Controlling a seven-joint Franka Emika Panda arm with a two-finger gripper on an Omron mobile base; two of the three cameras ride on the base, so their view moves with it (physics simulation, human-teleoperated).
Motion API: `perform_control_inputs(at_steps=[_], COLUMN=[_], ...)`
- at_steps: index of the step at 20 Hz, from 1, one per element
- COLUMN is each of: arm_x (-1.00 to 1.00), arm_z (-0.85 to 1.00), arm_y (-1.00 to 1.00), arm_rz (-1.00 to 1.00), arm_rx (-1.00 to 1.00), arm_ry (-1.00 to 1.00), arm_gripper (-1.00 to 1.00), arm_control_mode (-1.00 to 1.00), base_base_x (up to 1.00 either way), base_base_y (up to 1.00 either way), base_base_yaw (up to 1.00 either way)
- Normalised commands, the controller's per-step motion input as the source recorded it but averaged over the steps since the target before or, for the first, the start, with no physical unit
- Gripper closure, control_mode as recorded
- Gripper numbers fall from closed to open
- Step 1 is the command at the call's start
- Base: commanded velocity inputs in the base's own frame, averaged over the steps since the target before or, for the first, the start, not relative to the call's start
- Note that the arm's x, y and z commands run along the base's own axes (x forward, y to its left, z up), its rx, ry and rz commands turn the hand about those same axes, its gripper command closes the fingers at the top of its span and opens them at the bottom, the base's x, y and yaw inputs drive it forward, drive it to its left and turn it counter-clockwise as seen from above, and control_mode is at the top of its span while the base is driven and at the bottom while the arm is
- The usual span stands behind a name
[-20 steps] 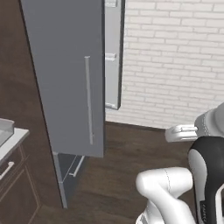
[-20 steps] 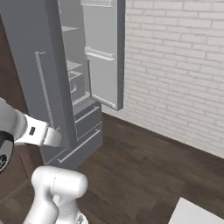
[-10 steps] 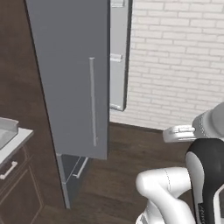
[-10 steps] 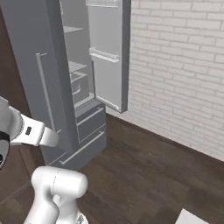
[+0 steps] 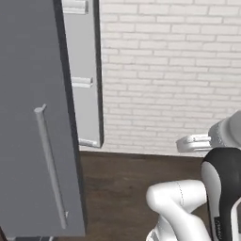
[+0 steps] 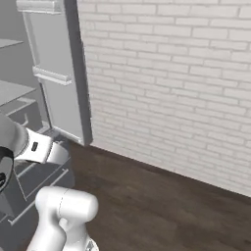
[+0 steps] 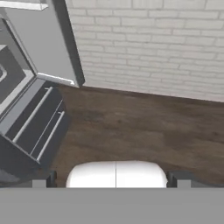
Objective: Place one sweet potato and one chicken drumstick in each tupperware on the nearby counter, to pack two identical lunches.
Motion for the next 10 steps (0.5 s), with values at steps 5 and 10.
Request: perform_control_inputs(at_steps=[5, 10], arm_x=[0.0, 0.0], arm_z=[0.0, 0.0], arm_y=[0.0, 0.0], arm_rz=[0.0, 0.0], arm_rx=[0.0, 0.0], arm_ry=[0.0, 0.0], arm_gripper=[-1.0, -1.0], arm_control_mode=[1.0, 1.0], base_base_x=[1.0, 1.0], base_base_y=[-0.17, -0.16], base_base_yaw=[0.22, 0.44])
